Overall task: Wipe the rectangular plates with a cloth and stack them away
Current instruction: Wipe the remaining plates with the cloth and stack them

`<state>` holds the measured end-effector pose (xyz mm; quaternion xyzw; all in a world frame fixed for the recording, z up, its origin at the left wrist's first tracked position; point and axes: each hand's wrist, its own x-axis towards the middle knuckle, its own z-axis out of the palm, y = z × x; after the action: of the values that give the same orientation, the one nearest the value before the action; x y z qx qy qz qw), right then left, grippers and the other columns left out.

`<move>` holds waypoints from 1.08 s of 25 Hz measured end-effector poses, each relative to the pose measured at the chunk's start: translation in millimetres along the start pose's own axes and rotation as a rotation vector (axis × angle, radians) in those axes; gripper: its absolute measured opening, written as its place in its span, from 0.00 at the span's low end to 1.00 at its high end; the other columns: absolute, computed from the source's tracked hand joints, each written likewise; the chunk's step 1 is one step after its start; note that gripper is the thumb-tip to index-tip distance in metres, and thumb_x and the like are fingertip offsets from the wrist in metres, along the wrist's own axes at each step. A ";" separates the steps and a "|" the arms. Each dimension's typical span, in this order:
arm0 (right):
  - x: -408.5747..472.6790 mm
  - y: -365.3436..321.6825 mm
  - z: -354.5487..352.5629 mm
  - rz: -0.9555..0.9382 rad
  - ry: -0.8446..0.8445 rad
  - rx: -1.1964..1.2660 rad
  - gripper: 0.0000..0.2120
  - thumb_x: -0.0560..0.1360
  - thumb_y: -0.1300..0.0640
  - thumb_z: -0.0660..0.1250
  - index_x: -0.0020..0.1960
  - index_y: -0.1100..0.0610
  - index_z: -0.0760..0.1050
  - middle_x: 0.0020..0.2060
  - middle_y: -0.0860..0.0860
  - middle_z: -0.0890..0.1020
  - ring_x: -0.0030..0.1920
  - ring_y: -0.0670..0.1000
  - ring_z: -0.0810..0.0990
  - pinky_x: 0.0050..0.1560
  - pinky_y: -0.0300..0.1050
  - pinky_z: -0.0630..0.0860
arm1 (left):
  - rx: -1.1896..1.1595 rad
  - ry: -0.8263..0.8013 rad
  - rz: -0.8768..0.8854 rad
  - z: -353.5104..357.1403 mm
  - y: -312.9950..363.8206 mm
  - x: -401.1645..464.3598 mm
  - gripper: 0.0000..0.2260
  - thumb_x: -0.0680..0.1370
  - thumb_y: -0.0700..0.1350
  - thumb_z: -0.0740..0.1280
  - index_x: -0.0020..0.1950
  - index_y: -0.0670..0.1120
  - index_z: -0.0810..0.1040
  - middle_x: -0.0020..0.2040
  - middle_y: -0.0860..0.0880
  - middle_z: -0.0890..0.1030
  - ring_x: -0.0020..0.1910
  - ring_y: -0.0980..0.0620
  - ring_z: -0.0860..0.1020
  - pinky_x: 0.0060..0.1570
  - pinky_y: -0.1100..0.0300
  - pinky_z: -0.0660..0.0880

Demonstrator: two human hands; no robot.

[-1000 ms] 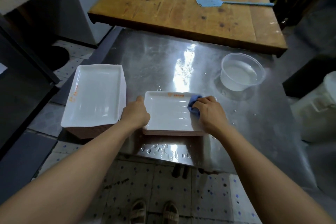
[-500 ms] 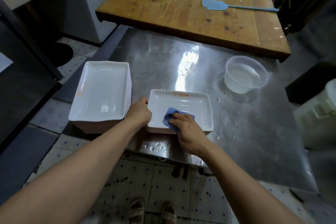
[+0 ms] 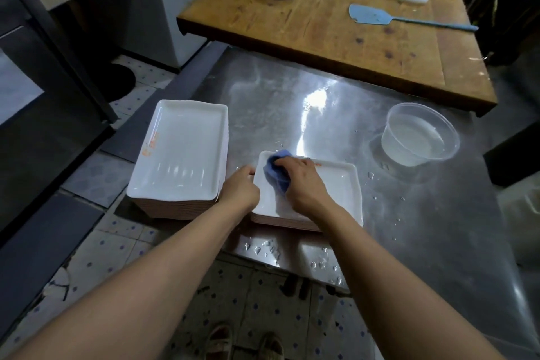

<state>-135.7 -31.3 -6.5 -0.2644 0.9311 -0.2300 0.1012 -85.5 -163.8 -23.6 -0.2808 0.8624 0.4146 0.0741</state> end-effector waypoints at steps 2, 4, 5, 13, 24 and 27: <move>1.7 -10.6 1.7 -0.011 -0.022 0.100 0.18 0.74 0.64 0.61 0.64 0.61 0.70 0.57 0.61 0.77 0.57 0.61 0.71 0.50 0.48 0.69 | -0.035 -0.013 -0.014 -0.1 -0.5 -0.3 0.19 0.73 0.35 0.58 0.60 0.50 0.74 0.58 0.44 0.78 0.53 0.41 0.76 0.46 0.56 0.73; -5.7 -15.4 -0.4 -0.013 -0.055 0.148 0.16 0.73 0.66 0.62 0.61 0.64 0.69 0.53 0.64 0.76 0.55 0.61 0.71 0.49 0.51 0.70 | -0.144 -0.053 -0.052 -1.8 0.1 -1.6 0.21 0.73 0.34 0.56 0.61 0.51 0.76 0.56 0.40 0.78 0.48 0.39 0.77 0.37 0.59 0.71; -11.1 -15.7 -2.0 -0.019 -0.079 0.168 0.15 0.72 0.67 0.63 0.59 0.64 0.70 0.52 0.64 0.76 0.54 0.62 0.71 0.49 0.52 0.71 | -0.195 -0.073 -0.067 -3.0 0.9 -1.9 0.20 0.74 0.35 0.57 0.61 0.50 0.77 0.56 0.38 0.78 0.47 0.37 0.77 0.33 0.60 0.69; -55.8 -15.8 2.0 -0.116 -0.194 0.095 0.18 0.74 0.66 0.62 0.61 0.54 0.76 0.58 0.55 0.78 0.57 0.57 0.69 0.57 0.49 0.69 | -0.162 -0.090 -0.086 -6.3 6.2 -1.6 0.17 0.75 0.38 0.61 0.62 0.48 0.78 0.59 0.43 0.79 0.56 0.40 0.77 0.56 0.52 0.75; -103.6 48.7 -31.3 0.125 0.018 -0.260 0.17 0.72 0.63 0.61 0.56 0.47 0.75 0.57 0.44 0.78 0.59 0.52 0.70 0.45 0.44 0.49 | 0.193 0.037 0.023 -0.4 10.3 -12.5 0.19 0.74 0.37 0.62 0.64 0.48 0.75 0.62 0.43 0.76 0.59 0.40 0.74 0.55 0.55 0.71; -111.7 58.1 -38.5 0.108 0.029 -0.359 0.14 0.72 0.63 0.60 0.54 0.49 0.74 0.55 0.44 0.77 0.59 0.52 0.68 0.46 0.43 0.50 | 0.310 0.039 0.038 1.7 15.4 -17.8 0.21 0.73 0.37 0.62 0.66 0.48 0.71 0.63 0.41 0.73 0.58 0.38 0.74 0.54 0.52 0.71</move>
<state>-79.8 87.2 6.6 -0.2247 0.9713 -0.0583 0.0514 -79.2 -147.2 -7.9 -0.2578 0.9225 0.2722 0.0921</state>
